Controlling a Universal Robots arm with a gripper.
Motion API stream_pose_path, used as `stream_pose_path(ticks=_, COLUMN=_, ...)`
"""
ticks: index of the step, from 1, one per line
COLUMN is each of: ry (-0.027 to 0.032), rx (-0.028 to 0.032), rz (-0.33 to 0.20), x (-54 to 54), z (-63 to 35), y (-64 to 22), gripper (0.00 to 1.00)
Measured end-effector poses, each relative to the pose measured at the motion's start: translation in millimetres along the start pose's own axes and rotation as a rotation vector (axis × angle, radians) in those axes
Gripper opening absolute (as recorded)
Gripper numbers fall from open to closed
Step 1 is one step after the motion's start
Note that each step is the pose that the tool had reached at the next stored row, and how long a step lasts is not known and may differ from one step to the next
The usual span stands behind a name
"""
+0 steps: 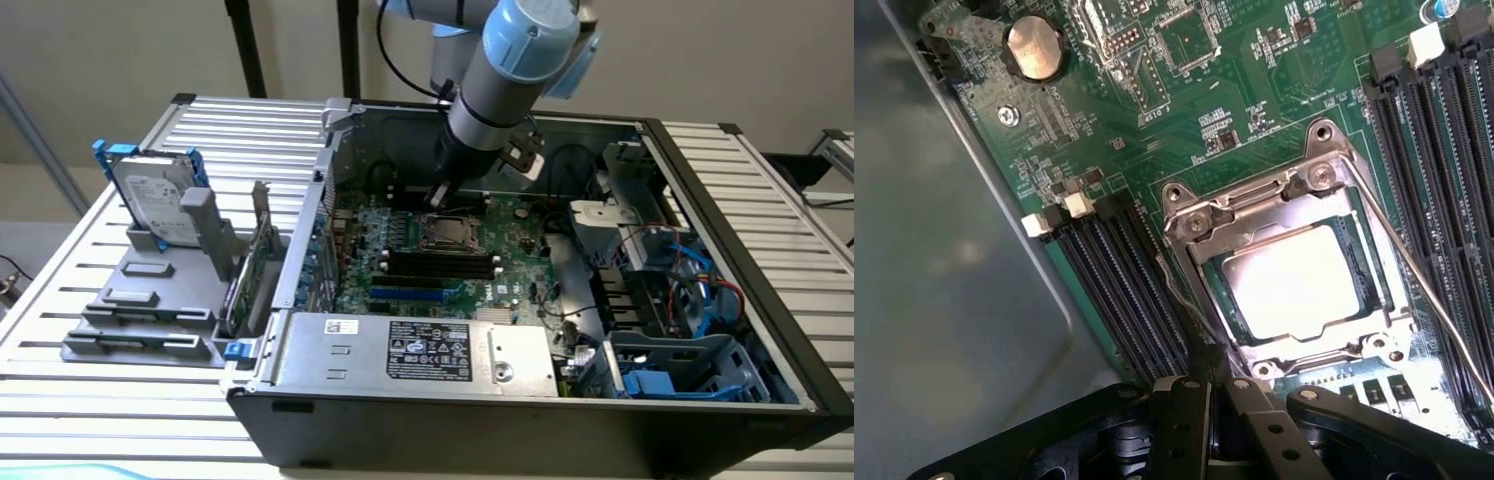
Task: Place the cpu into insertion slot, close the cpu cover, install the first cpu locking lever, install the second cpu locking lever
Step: 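Install the first cpu locking lever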
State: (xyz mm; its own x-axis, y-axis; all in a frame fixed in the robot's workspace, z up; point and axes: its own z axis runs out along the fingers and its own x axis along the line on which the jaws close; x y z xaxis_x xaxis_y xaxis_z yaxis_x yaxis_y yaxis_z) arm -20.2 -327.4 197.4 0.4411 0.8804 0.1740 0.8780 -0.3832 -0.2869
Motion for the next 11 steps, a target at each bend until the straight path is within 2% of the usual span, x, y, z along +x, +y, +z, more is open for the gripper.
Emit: stream_pose_path(ticks=11, ry=-0.0069, rx=0.004, rz=0.004, x=4.4, z=0.1, y=10.3, gripper=0.11)
